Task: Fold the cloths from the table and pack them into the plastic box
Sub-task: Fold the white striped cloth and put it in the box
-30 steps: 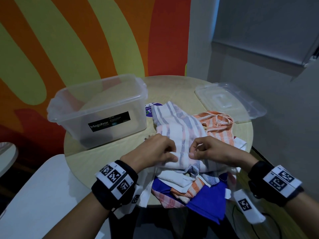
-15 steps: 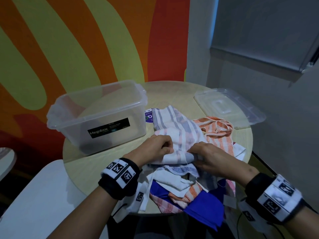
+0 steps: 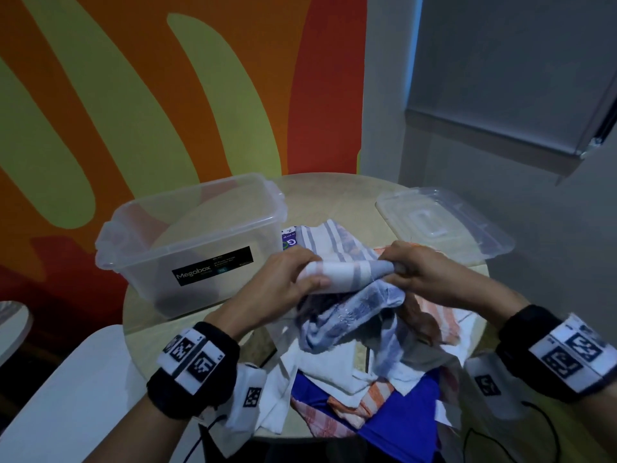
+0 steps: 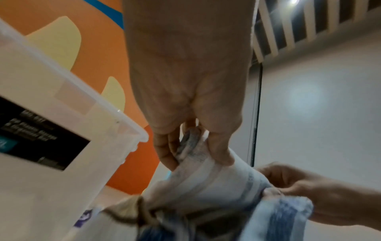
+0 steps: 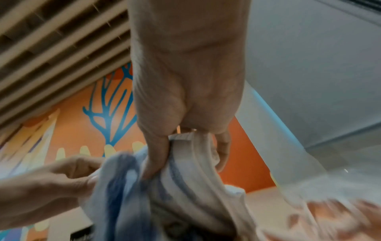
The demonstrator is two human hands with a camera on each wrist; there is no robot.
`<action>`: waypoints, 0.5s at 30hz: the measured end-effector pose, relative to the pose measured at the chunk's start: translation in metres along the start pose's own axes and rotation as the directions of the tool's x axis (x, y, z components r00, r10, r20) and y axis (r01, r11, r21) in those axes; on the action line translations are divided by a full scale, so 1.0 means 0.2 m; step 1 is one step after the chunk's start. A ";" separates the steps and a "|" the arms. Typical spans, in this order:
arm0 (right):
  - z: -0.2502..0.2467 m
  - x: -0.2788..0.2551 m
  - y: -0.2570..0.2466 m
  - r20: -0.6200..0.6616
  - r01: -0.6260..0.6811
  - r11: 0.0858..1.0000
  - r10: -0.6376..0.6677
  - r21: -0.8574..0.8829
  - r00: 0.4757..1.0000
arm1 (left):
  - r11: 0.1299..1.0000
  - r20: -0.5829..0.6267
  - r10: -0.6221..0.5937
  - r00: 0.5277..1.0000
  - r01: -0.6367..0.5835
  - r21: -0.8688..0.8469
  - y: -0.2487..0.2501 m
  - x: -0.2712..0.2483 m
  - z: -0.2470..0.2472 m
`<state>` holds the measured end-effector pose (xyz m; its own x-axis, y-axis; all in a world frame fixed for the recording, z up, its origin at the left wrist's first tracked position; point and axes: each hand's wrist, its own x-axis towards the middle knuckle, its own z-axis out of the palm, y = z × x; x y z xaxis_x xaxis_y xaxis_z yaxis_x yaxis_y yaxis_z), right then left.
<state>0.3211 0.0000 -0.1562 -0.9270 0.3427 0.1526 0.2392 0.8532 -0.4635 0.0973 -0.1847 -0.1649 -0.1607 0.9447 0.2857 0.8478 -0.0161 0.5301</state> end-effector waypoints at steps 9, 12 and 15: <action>-0.09 -0.24 -0.06 0.238 -0.063 0.988 0.028 0.139 0.971 | 0.990 0.217 -0.004 0.976 0.034 -0.135 0.09 -0.21 -0.01; 0.08 -0.26 0.01 0.277 -0.146 0.961 0.078 0.235 0.958 | 0.995 0.313 -0.071 0.947 0.091 -0.050 0.02 -0.23 0.08; 0.18 -0.23 0.06 0.274 -0.177 0.945 0.099 0.274 0.957 | 0.990 0.319 -0.127 0.939 0.138 -0.014 -0.03 -0.21 0.13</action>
<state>0.3561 -0.0191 -0.1998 -0.9422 0.3048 -0.1393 0.3106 0.6381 -0.7045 0.1123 -0.2154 -0.2011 -0.0970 0.9938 -0.0534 0.8102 0.1100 0.5757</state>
